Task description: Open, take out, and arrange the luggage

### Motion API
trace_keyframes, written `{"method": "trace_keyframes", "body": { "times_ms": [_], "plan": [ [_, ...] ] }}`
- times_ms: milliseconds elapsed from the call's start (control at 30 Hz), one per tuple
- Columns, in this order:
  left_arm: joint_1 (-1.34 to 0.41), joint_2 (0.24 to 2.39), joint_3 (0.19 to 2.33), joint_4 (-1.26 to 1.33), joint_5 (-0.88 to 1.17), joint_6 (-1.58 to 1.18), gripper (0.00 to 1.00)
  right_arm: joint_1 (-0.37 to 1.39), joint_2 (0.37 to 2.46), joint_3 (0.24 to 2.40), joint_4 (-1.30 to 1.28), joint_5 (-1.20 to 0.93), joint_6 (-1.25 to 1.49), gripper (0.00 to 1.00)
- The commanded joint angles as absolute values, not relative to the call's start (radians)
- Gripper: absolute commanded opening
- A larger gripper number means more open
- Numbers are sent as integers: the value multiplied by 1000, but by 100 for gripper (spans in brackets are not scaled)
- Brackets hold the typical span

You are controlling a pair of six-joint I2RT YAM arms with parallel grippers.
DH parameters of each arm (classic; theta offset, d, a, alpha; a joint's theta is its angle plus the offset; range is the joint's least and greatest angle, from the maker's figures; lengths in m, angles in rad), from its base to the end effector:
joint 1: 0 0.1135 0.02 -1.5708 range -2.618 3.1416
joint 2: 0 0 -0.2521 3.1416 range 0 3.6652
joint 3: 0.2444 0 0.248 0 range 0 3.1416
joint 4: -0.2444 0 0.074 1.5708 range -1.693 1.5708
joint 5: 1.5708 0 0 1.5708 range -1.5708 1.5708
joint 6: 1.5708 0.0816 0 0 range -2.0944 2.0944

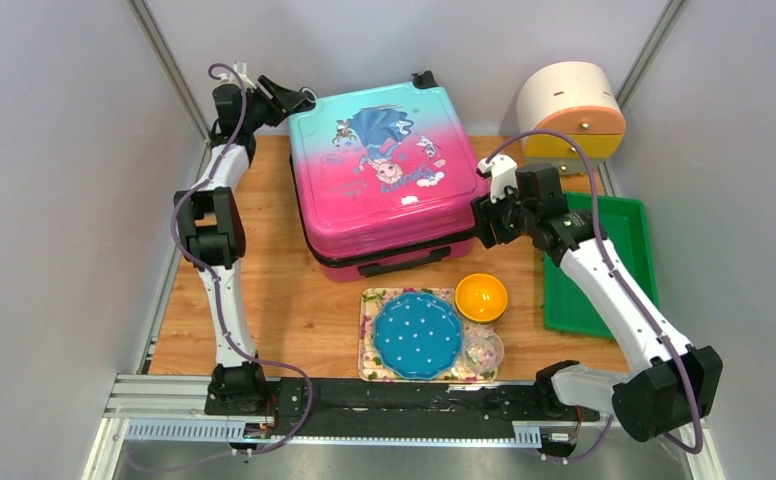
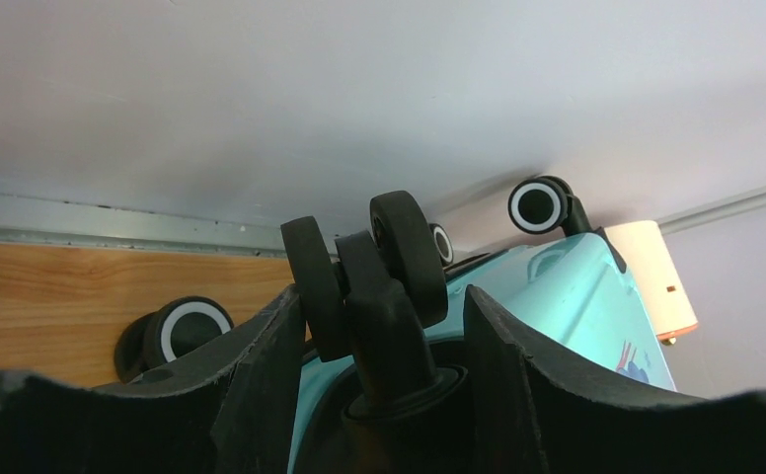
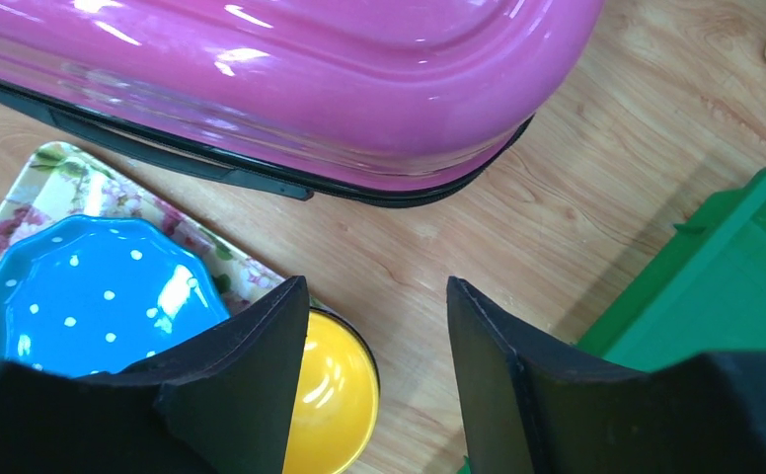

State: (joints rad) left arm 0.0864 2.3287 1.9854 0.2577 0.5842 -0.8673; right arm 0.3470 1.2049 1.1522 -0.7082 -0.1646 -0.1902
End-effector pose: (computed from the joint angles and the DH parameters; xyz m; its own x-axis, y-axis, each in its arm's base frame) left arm 0.5833 0.0054 0.2600 -0.4177 -0.6747 -0.6086 0.2426 0.5626 -0.7903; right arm 0.2636 0.1095 0.2896 -0.5523 -0.3980 -0.7325 -0.5616 0.8270 -0.0260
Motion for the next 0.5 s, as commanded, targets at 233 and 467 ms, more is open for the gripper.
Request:
{"method": "trace_keyframes", "body": {
  "times_ms": [233, 467],
  "plan": [
    [184, 2128, 1661, 534, 635, -890, 0, 295, 1317, 1163, -703, -181, -216, 49],
    [287, 1907, 1310, 656, 620, -882, 0, 310, 1463, 1247, -660, -275, -233, 37]
  ]
}}
